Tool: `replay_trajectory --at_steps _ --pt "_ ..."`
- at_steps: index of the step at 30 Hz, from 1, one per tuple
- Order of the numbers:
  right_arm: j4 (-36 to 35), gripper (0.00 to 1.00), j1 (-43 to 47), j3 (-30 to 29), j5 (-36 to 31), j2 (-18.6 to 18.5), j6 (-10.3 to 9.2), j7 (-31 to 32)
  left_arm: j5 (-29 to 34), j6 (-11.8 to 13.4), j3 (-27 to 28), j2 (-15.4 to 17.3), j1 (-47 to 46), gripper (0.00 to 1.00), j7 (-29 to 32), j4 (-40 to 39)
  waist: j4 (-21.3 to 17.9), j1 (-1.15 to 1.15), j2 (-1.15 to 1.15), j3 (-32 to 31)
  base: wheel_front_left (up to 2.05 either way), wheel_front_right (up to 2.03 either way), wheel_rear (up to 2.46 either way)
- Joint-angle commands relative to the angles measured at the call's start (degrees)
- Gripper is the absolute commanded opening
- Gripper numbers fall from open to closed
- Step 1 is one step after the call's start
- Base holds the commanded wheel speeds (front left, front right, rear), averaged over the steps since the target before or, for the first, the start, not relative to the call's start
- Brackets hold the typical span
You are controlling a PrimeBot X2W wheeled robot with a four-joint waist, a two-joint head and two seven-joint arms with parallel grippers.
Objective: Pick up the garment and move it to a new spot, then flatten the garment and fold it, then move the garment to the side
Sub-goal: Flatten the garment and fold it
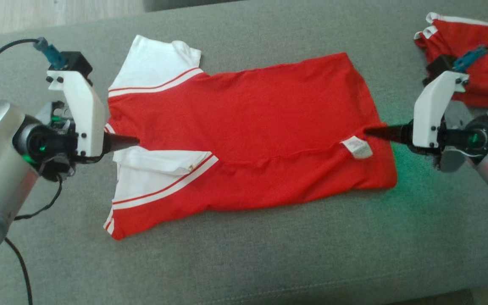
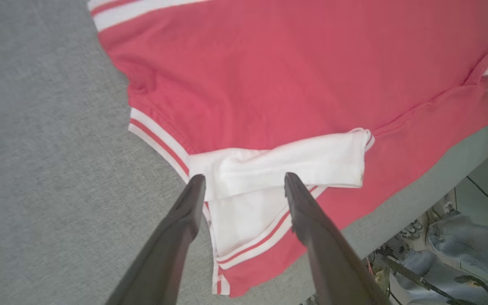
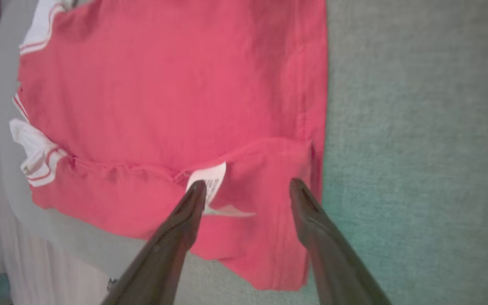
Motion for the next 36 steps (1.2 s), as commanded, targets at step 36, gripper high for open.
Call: replay_trajectory --at_steps 36 --pt "-26.1 1.00 49.2 -52.7 -60.1 16.6 -0.04 -59.3 35.7 29.6 24.3 -3.0 45.7 1.00 -64.6 -36.6 2.9 0.00 0.00 -9.6 0.00 0.00 0.00"
